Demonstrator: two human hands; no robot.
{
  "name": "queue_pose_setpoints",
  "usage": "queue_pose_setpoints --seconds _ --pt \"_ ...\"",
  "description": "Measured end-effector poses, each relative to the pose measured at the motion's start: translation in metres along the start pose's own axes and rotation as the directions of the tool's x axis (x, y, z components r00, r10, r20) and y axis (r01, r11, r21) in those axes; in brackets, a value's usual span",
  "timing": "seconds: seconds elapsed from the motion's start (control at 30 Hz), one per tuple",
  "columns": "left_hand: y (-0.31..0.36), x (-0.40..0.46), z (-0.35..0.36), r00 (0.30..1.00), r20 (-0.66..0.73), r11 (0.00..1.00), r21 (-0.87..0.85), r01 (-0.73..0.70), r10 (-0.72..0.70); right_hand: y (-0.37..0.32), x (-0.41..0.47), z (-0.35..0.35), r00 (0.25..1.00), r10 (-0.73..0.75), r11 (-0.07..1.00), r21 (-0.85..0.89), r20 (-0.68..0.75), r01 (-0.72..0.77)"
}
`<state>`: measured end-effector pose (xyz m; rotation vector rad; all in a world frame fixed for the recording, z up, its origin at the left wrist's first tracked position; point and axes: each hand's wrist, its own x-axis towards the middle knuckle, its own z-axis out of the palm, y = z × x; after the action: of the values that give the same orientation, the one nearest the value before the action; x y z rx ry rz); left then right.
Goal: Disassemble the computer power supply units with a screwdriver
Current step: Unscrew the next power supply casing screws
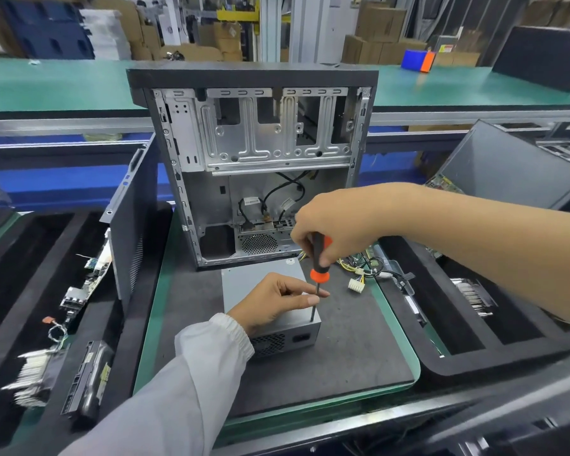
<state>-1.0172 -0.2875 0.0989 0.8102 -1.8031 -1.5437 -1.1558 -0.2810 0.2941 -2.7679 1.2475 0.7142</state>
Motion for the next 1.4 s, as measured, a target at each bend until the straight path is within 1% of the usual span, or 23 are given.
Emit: queue_pose_setpoints --seconds 0.1,0.17,0.2,0.27,0.33,0.4,0.5,0.6,0.67,0.7,0.73,0.8,0.83,0.9,0.97,1.03,1.07,1.13,1.2,1.27,1.3,1.37,1.4 --pt "0.0 0.0 0.002 1.0 0.001 1.0 -0.016 -0.01 0.01 -0.002 -0.001 0.003 0.998 -0.051 0.996 -0.076 -0.025 0.049" --pt "0.0 0.001 0.004 1.0 0.006 1.0 0.002 -0.028 0.028 0.0 -0.004 0.003 1.0 -0.002 0.999 -0.042 0.015 0.002" --pt "0.0 0.001 0.004 1.0 0.008 1.0 0.009 -0.028 0.028 0.003 -0.006 0.001 0.996 0.075 0.997 0.023 0.051 -0.076" --pt "0.001 0.001 0.006 1.0 0.003 1.0 0.017 -0.022 0.022 0.005 -0.01 -0.003 0.955 0.276 0.943 0.16 0.111 -0.291" --pt "0.001 0.0 0.006 1.0 0.001 1.0 0.014 -0.02 0.02 0.002 -0.009 -0.004 0.904 0.398 0.886 0.189 0.157 -0.423" --pt "0.002 -0.001 0.006 1.0 0.009 1.0 0.005 -0.019 0.019 -0.001 -0.007 -0.003 0.918 0.375 0.909 0.141 0.127 -0.391" --pt "0.005 -0.001 0.005 0.999 0.009 0.999 0.0 -0.036 0.036 -0.009 -0.009 -0.009 0.97 0.225 0.972 0.044 0.09 -0.229" --pt "0.013 0.0 0.003 0.999 0.018 0.999 -0.043 -0.033 0.034 -0.014 -0.012 -0.013 0.967 0.183 0.974 0.104 0.178 -0.203" --pt "0.017 0.002 0.002 0.999 0.03 1.0 -0.005 -0.031 0.031 -0.016 -0.015 -0.014 0.954 0.249 0.928 0.24 0.167 -0.285" --pt "0.018 0.002 0.002 0.999 0.039 0.999 0.032 -0.032 0.031 -0.017 -0.016 -0.015 0.934 0.325 0.888 0.291 0.15 -0.356" --pt "0.018 0.002 0.001 0.998 0.048 0.997 0.063 -0.037 0.034 -0.017 -0.016 -0.016 0.903 0.409 0.857 0.288 0.127 -0.429" --pt "0.017 0.002 0.001 0.998 0.058 0.996 0.077 -0.044 0.04 -0.019 -0.015 -0.014 0.856 0.508 0.836 0.184 0.095 -0.517" --pt "0.018 0.002 0.002 0.997 0.063 0.997 0.067 -0.043 0.039 -0.02 -0.015 -0.012 0.855 0.511 0.843 0.142 0.09 -0.519" --pt "0.02 0.002 0.006 0.996 0.074 0.997 0.049 -0.052 0.048 -0.019 -0.014 -0.01 0.892 0.444 0.89 0.076 0.083 -0.45" --pt "0.022 0.004 0.011 0.996 0.073 0.999 0.025 -0.048 0.047 -0.016 -0.019 -0.014 0.922 0.361 0.917 0.128 0.139 -0.378" --pt "0.025 0.007 0.013 0.996 0.073 0.999 0.003 -0.046 0.045 -0.011 -0.025 -0.017 0.928 0.315 0.913 0.204 0.2 -0.354" --pt "0.025 0.008 0.013 0.996 0.075 0.999 0.01 -0.047 0.046 -0.011 -0.026 -0.017 0.925 0.333 0.9 0.231 0.184 -0.37" --pt "0.028 0.01 0.012 0.996 0.086 0.998 0.041 -0.043 0.039 -0.014 -0.023 -0.015 0.889 0.435 0.85 0.261 0.141 -0.458" --pt "0.03 0.012 0.011 0.995 0.1 0.999 0.05 -0.015 0.01 -0.018 -0.019 -0.011 0.859 0.506 0.84 0.184 0.075 -0.511" --pt "0.033 0.013 0.011 0.993 0.121 0.998 0.062 -0.007 -0.001 -0.015 -0.016 -0.007 0.891 0.453 0.889 0.05 0.044 -0.454" --pt "0.033 0.013 0.01 0.992 0.122 0.998 0.067 -0.007 -0.001 -0.014 -0.017 -0.008 0.914 0.397 0.916 0.031 0.084 -0.4" --pt "0.035 0.013 0.011 0.993 0.114 0.998 0.06 -0.011 0.004 -0.011 -0.023 -0.014 0.93 0.3 0.937 0.12 0.213 -0.329" --pt "0.036 0.012 0.011 0.994 0.113 0.999 0.053 -0.014 0.008 -0.009 -0.025 -0.015 0.931 0.274 0.933 0.167 0.241 -0.318"
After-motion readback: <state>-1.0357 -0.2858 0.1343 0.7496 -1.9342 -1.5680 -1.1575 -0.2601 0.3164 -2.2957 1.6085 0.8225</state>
